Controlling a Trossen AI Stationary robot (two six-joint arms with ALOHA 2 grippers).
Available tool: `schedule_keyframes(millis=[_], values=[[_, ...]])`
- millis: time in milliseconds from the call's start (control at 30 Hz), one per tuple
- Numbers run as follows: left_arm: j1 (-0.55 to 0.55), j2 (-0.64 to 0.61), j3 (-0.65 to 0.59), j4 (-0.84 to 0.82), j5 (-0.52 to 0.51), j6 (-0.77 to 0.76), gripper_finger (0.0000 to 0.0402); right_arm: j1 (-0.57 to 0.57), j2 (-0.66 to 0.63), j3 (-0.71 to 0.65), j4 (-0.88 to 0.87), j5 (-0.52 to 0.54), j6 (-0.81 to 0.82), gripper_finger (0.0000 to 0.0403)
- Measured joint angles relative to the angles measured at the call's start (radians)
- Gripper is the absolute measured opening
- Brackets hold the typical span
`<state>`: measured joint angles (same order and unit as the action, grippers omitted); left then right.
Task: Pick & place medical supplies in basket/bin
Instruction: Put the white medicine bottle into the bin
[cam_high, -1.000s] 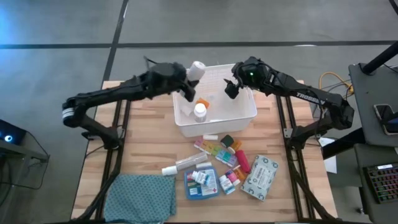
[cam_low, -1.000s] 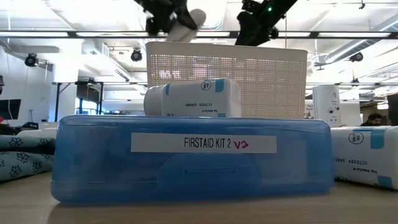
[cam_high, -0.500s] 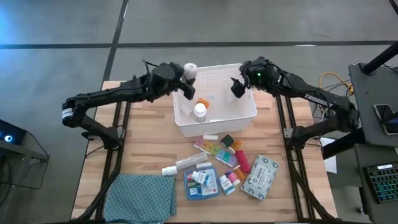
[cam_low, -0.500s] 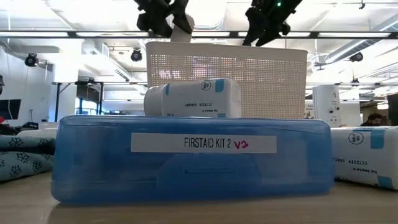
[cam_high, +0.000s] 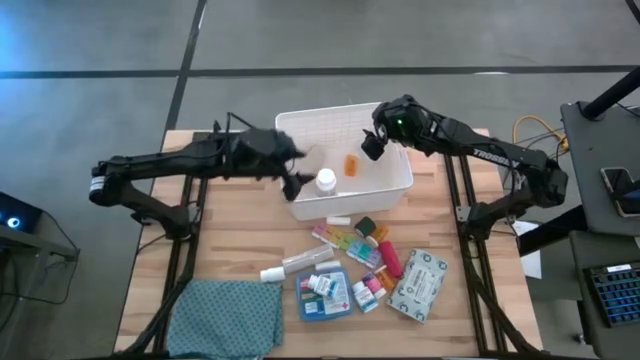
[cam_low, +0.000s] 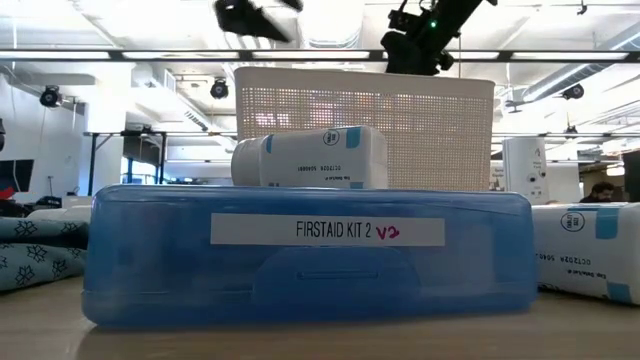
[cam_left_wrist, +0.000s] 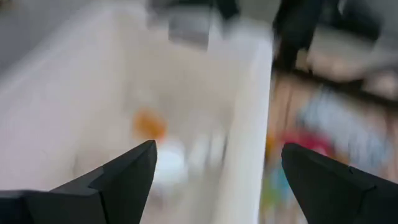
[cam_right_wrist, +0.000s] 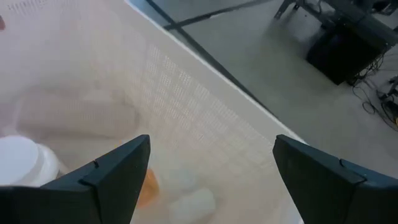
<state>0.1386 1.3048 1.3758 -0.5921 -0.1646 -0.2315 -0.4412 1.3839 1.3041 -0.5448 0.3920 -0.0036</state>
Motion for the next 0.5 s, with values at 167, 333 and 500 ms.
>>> schedule_keyframes(millis=[167, 333, 500], values=[[-0.073, -0.038, -0.001, -0.435, 0.016, -0.21, 0.0322, 0.0, -0.018, 0.012, 0.008, 0.0, 0.0, 0.0329], [-0.256, -0.043, -0.028, -0.561, 0.084, -0.287, 0.0322, 0.0, -0.018, 0.013, 0.005, 0.0, -0.004, 0.0329], [-0.486, -0.036, -0.106, -0.537, 0.09, -0.322, 0.0322, 0.0, -0.018, 0.011, 0.001, 0.0, -0.003, 0.0329]])
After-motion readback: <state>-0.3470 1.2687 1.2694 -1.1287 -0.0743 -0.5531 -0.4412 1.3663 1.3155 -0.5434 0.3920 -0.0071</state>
